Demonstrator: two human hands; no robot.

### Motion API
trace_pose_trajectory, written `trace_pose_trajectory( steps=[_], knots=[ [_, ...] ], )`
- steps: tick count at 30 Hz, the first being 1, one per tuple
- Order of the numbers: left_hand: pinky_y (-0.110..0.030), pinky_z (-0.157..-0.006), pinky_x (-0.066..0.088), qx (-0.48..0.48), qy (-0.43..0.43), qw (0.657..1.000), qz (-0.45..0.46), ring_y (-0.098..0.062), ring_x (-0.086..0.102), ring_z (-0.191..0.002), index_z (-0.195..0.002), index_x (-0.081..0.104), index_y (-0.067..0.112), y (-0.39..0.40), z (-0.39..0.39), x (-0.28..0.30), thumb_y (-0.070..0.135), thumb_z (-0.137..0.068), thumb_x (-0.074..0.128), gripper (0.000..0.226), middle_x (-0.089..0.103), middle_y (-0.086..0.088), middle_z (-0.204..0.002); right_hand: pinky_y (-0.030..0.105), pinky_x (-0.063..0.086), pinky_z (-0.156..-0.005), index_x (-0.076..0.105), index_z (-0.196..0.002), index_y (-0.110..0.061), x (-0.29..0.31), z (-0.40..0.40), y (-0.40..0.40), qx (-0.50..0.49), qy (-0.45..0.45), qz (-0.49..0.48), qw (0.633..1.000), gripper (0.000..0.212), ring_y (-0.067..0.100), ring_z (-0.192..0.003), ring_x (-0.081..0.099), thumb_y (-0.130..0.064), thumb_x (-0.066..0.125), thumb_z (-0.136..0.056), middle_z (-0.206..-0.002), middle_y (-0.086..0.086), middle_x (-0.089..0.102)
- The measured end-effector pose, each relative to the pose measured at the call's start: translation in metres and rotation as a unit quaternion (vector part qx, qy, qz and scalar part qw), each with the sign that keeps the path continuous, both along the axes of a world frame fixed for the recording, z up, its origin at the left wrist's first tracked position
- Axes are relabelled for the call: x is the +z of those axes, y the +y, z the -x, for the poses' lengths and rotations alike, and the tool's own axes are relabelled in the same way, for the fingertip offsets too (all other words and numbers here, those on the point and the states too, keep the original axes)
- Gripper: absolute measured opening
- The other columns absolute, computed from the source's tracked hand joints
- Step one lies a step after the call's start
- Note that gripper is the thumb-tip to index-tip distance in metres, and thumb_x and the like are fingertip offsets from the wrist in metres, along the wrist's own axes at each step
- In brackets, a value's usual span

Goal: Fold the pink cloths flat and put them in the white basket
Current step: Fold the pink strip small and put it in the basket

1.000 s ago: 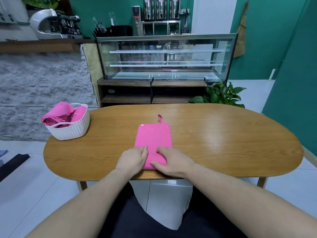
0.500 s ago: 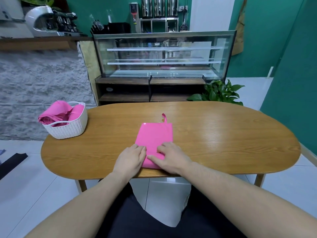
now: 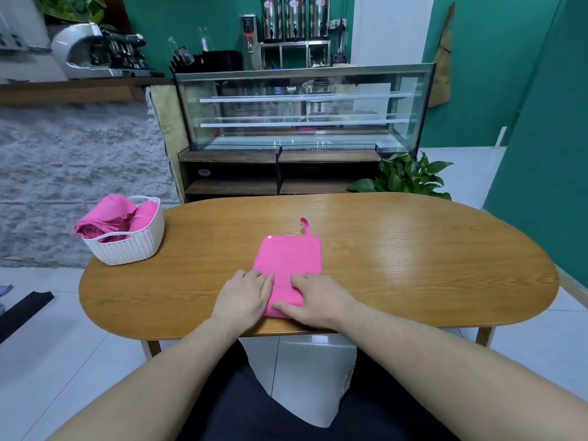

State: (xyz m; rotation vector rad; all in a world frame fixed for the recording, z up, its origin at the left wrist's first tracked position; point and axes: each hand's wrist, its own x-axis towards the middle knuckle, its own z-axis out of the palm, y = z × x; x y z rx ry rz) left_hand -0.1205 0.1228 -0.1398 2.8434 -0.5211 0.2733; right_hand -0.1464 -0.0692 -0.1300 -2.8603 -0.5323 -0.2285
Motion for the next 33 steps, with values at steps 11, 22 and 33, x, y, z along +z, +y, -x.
trace_pose_trajectory(
  steps=[11,22,33],
  knots=[
    [-0.035,-0.063,0.050,-0.032,-0.071,0.997,-0.008,-0.026,0.061,-0.074,-0.092,0.066,0.009,0.001,0.002,-0.011,0.014,-0.090,0.039,0.028,0.063,-0.002,-0.078,0.037,0.047,-0.085,0.066,-0.101,-0.016,0.006,-0.006,0.002,-0.017,0.056,-0.037,0.998,0.064,0.025,-0.089,0.053,-0.072,0.039,-0.088,-0.094,0.008,0.062],
    [-0.040,-0.085,0.043,0.026,0.032,0.996,0.078,-0.034,0.061,-0.094,-0.086,0.062,0.010,-0.010,-0.008,0.007,0.034,-0.107,0.027,0.048,0.068,-0.013,-0.095,0.038,0.047,-0.082,0.059,-0.114,-0.017,-0.004,-0.005,-0.002,0.020,-0.028,-0.046,0.998,0.059,0.022,-0.090,0.055,-0.068,0.051,-0.083,-0.097,0.003,0.057],
    [-0.033,-0.088,0.041,-0.076,-0.098,0.992,0.000,-0.024,0.056,-0.093,-0.113,0.061,0.017,0.013,-0.013,-0.029,0.030,-0.102,0.020,0.044,0.062,0.002,-0.100,0.033,0.052,-0.079,0.065,-0.093,-0.023,0.004,-0.011,0.004,-0.057,0.105,-0.123,0.985,0.061,0.019,-0.082,0.059,-0.079,0.059,-0.071,-0.083,-0.003,0.065]
  ],
)
